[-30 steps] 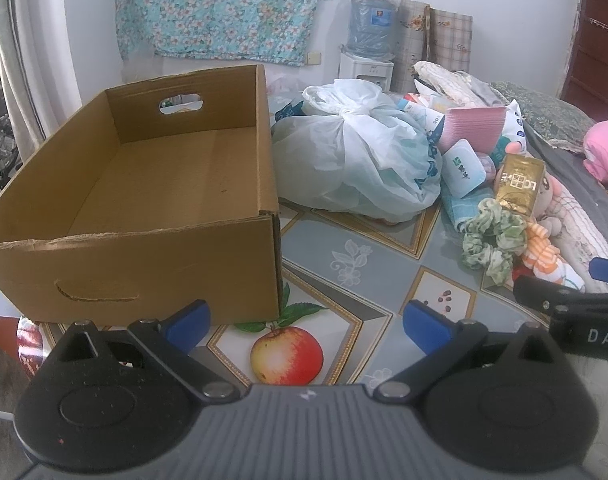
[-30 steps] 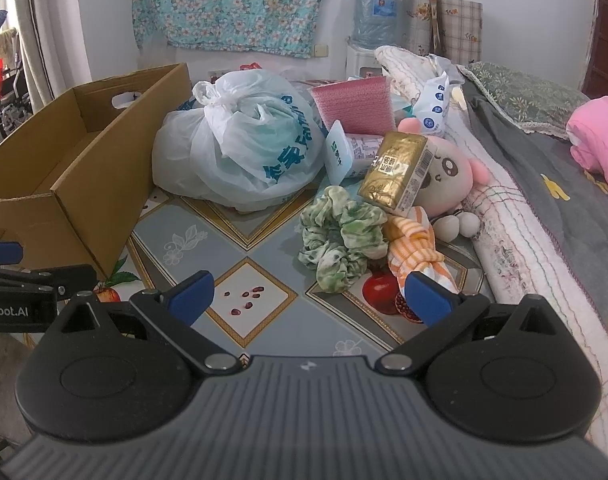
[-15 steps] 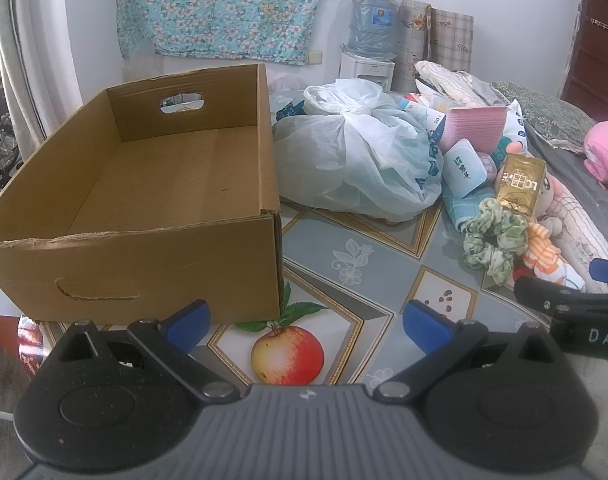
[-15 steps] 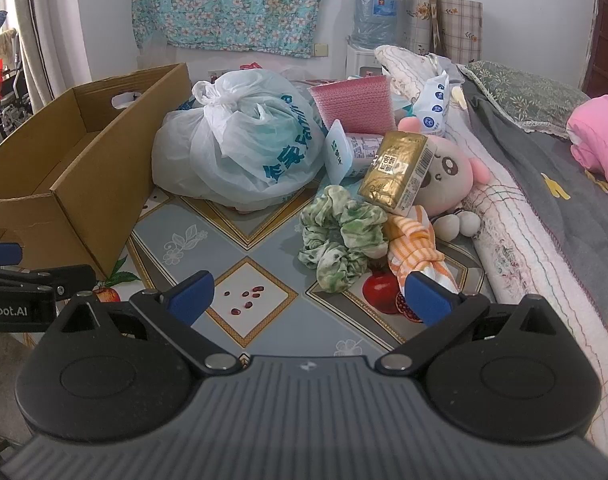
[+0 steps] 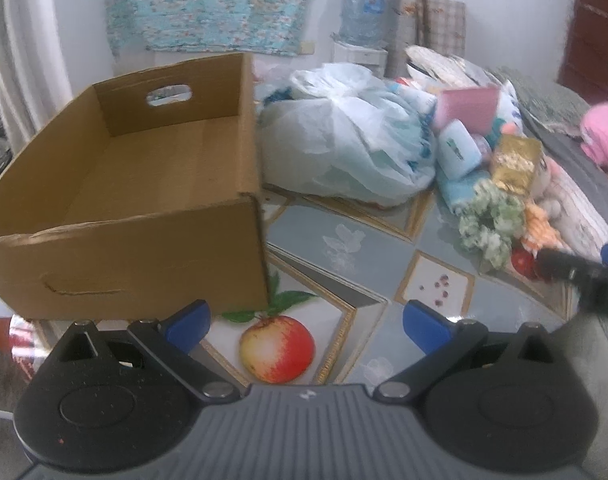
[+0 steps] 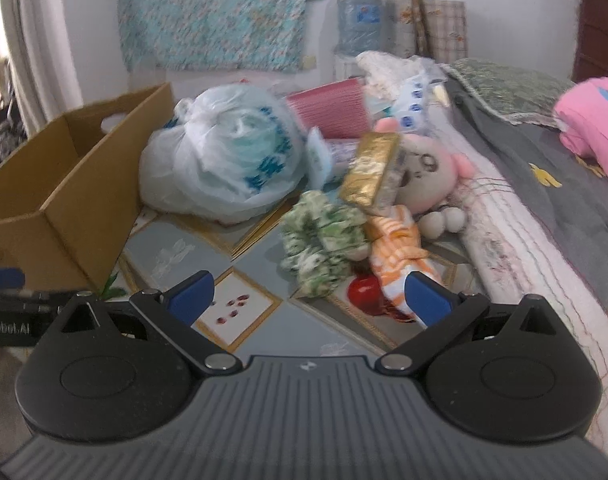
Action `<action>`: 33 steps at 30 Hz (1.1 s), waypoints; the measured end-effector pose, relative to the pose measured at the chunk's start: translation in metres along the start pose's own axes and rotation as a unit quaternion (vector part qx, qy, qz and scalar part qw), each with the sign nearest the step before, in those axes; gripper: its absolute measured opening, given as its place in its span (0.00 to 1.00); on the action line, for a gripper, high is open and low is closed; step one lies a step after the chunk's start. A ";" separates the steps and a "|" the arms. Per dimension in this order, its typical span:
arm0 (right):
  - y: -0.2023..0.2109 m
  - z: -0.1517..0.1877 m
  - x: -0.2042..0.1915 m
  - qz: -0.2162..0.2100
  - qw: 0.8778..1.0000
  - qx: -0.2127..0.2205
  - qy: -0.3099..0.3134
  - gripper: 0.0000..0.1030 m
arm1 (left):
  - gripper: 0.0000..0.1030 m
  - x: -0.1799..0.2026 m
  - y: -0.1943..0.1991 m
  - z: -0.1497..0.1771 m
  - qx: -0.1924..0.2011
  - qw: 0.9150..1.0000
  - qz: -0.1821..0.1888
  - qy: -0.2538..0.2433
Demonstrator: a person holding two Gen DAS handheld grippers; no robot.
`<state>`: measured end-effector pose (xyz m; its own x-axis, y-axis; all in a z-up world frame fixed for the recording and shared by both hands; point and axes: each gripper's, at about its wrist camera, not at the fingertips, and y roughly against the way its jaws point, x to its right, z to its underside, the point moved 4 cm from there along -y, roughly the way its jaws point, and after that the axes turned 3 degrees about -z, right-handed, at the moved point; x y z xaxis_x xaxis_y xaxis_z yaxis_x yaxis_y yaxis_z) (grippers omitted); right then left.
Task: Organize soft objects
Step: 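Reach the right tool toward the pink cloth and close on it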
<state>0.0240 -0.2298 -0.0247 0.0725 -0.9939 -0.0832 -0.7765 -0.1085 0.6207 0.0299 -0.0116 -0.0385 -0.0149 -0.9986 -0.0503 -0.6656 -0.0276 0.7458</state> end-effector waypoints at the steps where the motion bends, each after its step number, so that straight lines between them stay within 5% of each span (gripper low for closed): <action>1: 0.002 0.002 0.008 0.004 1.000 0.016 -0.009 0.99 | 1.00 0.005 -0.002 0.001 -0.003 1.000 0.004 -0.009; 6: 0.011 0.012 0.040 0.025 0.996 0.085 -0.016 0.99 | 1.00 0.032 -0.007 0.000 -0.003 0.998 0.040 -0.047; 12: 0.008 0.014 0.077 0.040 0.993 0.108 -0.038 0.99 | 1.00 0.069 -0.012 -0.014 0.014 0.992 0.088 -0.088; 22: -0.009 -0.006 0.110 -0.009 0.988 0.111 -0.103 0.99 | 0.99 0.111 -0.020 -0.043 0.040 0.981 0.151 -0.112; 29: -0.025 -0.019 0.129 -0.045 0.985 0.079 -0.144 0.92 | 0.81 0.145 -0.034 -0.056 0.032 0.968 0.200 -0.152; 33: -0.032 -0.023 0.138 -0.044 0.985 0.071 -0.151 0.87 | 0.74 0.152 -0.044 -0.066 0.032 0.967 0.202 -0.153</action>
<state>0.0731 -0.3639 -0.0381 -0.0293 -0.9272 -0.3734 -0.8568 -0.1691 0.4872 0.1065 -0.1652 -0.0348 -0.4971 -0.8670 0.0340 -0.6043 0.3741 0.7035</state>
